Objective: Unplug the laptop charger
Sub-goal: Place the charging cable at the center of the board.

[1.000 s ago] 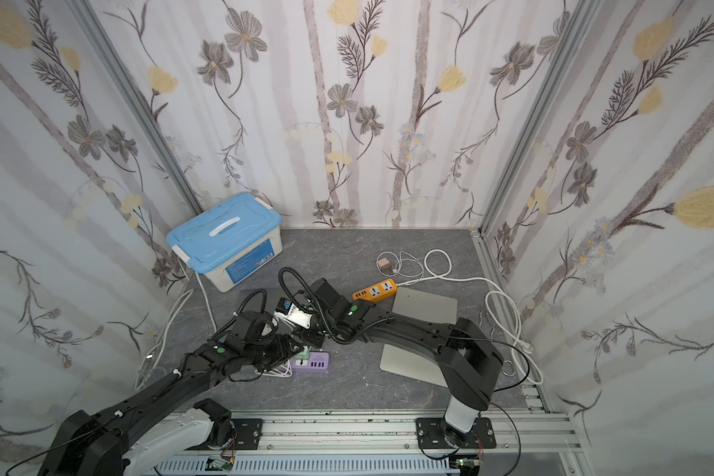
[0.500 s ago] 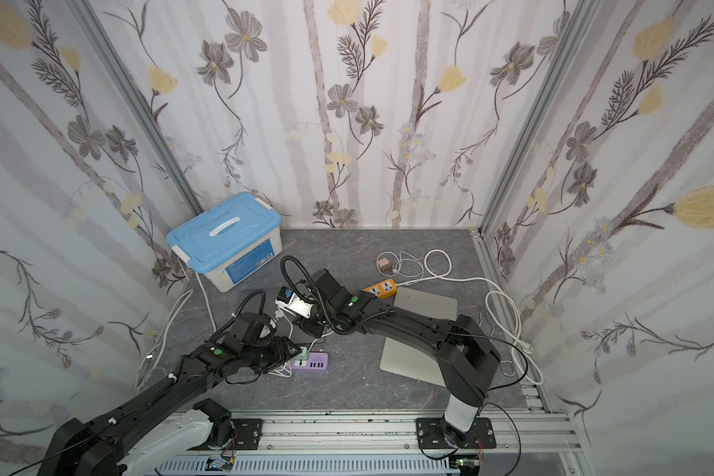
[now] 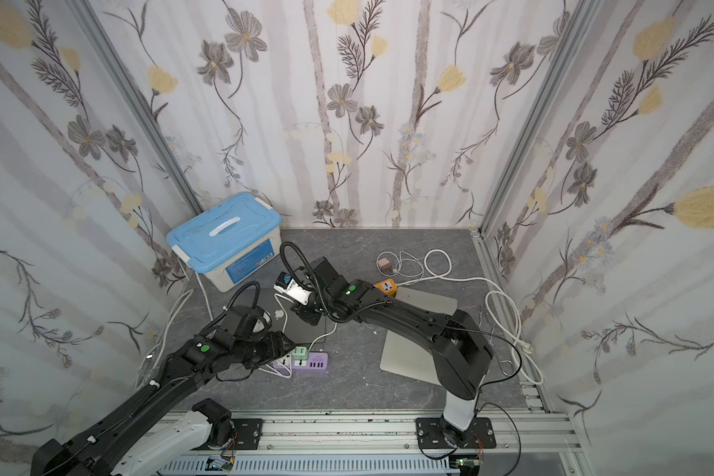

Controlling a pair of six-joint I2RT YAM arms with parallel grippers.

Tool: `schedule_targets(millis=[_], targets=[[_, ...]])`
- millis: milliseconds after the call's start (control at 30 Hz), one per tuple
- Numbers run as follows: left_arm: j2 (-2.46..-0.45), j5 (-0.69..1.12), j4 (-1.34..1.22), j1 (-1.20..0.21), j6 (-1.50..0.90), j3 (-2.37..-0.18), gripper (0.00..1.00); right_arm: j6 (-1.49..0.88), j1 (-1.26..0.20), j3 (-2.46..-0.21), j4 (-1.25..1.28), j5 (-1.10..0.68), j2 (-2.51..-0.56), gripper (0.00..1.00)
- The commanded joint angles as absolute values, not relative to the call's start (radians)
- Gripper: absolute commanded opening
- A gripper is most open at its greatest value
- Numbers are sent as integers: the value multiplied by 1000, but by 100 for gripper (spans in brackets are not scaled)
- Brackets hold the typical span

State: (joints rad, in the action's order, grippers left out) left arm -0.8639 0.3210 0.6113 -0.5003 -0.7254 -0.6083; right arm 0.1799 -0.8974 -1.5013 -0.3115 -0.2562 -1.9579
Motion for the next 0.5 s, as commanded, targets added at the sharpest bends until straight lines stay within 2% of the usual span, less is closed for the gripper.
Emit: schedule_targets(millis=[0, 200, 333, 467], targets=[[-845, 283, 673, -500, -682, -652, 71, 133, -863, -1601, -350, -167, -2002, 13], [-872, 256, 722, -500, -651, -723, 72, 80, -783, -1845, -409, -147, -2060, 13], [-886, 239, 721, -500, -652, -723, 72, 19, -682, -1994, -424, -174, -2082, 14], [-899, 233, 708, -500, -658, -709, 72, 22, -630, -2100, -443, -127, -2111, 16]])
